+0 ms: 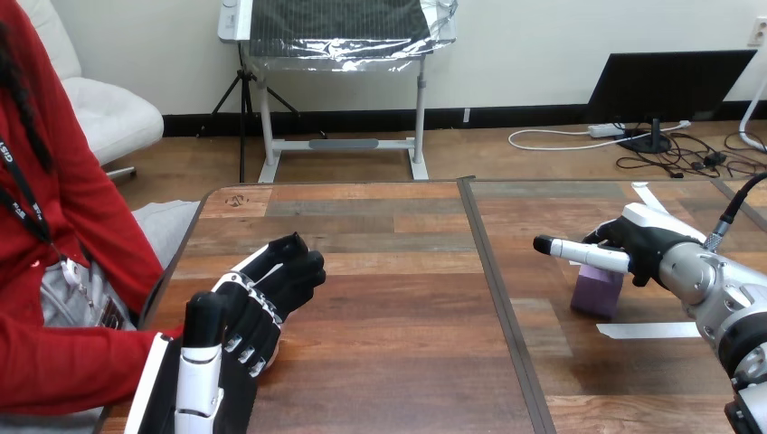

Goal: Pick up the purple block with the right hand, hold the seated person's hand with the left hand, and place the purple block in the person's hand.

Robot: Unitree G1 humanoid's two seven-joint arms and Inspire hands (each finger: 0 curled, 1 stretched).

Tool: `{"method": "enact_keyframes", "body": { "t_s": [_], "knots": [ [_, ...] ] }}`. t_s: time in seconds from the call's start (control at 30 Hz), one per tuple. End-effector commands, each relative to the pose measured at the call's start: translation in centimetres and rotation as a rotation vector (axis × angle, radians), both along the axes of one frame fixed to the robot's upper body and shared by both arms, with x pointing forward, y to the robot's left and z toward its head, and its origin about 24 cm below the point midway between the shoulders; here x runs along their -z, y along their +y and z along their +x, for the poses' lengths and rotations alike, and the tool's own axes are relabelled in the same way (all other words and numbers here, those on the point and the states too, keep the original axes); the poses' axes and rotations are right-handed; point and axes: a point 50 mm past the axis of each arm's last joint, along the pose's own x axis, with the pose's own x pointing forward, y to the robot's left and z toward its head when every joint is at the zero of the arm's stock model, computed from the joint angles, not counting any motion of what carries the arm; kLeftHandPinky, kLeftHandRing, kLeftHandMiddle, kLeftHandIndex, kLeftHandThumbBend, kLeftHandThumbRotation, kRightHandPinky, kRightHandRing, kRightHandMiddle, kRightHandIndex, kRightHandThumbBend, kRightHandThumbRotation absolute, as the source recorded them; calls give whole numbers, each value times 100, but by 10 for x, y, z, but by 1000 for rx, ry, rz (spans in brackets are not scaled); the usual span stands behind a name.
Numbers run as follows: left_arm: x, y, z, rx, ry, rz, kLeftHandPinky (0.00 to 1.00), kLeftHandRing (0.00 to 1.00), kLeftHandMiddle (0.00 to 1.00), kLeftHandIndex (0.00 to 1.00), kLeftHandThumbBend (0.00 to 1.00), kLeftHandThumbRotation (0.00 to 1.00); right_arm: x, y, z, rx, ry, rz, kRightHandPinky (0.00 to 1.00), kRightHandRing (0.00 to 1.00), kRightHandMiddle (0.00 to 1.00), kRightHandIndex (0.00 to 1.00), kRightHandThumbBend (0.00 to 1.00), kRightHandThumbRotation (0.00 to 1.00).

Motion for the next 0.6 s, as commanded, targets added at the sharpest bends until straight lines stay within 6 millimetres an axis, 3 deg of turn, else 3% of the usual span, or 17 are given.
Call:
{"method": "enact_keyframes", "body": {
  "t_s": [0.0,0.57],
  "knots": [
    [-7,-4,6,-3,-57,-33,86,81,78,77,54,100,-24,3,13,-2,-107,27,64,78,82,80,90,100],
    [-8,-5,7,2,-58,-35,87,81,77,77,55,100,-27,4,15,8,-108,49,71,80,83,81,91,97]
  ]
}}
